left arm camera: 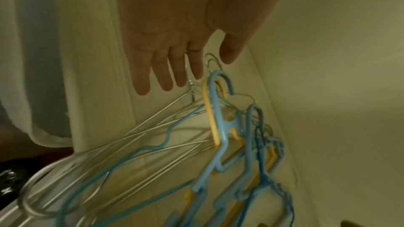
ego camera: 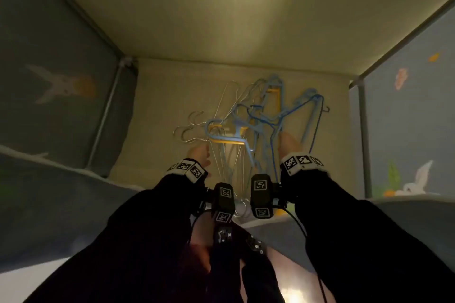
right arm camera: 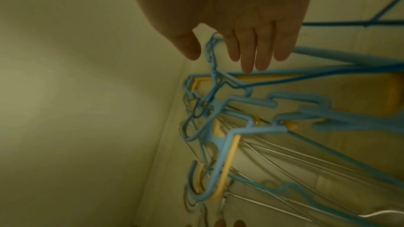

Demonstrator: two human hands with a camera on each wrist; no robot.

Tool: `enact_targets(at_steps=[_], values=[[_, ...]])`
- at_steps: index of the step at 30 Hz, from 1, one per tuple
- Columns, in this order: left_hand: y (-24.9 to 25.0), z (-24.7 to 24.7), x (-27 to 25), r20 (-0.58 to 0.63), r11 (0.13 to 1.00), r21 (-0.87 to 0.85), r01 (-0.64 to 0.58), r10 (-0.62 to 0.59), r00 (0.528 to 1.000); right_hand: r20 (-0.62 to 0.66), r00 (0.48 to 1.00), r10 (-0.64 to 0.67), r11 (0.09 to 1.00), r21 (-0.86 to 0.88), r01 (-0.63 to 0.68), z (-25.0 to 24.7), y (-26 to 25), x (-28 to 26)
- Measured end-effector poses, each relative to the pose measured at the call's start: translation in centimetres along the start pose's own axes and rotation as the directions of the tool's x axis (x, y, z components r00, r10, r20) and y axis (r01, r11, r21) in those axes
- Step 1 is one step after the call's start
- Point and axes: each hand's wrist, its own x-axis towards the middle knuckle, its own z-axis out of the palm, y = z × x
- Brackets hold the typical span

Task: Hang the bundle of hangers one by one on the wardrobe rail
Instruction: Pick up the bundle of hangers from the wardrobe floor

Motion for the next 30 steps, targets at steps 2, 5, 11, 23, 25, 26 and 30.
enact_targets(at_steps=[2, 5, 11, 23, 25, 26, 30], values=[[-0.2, 0.2, 1.0, 0.007, 0.998, 0.035, 0.048, -0.049, 0.999, 0.033, 0.999, 0.021, 0.999, 0.049, -0.023, 0.8, 0.3, 1.1], [-0.6, 0.7, 1.8, 0.092, 0.994, 0.08, 0.073, -0.08, 0.993, 0.122, 0.989, 0.08, 0.982, 0.161, -0.1, 1.7, 0.5, 1.5], [-0.4, 1.4, 3.0, 0.149, 0.996, 0.049, 0.074, -0.081, 0.986, 0.196, 0.974, 0.117, 0.968, 0.195, -0.155, 2.4, 1.7, 2.0], [-0.8, 3.0, 4.5, 0.3, 0.996, 0.057, 0.067, -0.081, 0.951, 0.291, 0.951, 0.106, 0.993, 0.013, -0.115, 4.3, 1.9, 1.8], [-1.1, 3.0, 4.4, 0.314, 0.997, 0.005, 0.083, -0.08, 0.946, 0.26, 0.96, 0.106, 0.994, -0.051, -0.096, 4.8, 2.1, 2.2], [-1.2, 3.1, 4.5, 0.322, 0.996, -0.014, 0.083, -0.074, 0.944, 0.231, 0.97, 0.08, 0.994, -0.086, -0.062, 5.0, 2.5, 2.7], [-1.3, 3.2, 4.5, 0.339, 0.997, -0.052, 0.049, -0.029, 0.94, 0.201, 0.978, -0.054, 0.964, -0.246, 0.104, 5.2, 3.3, 2.8]])
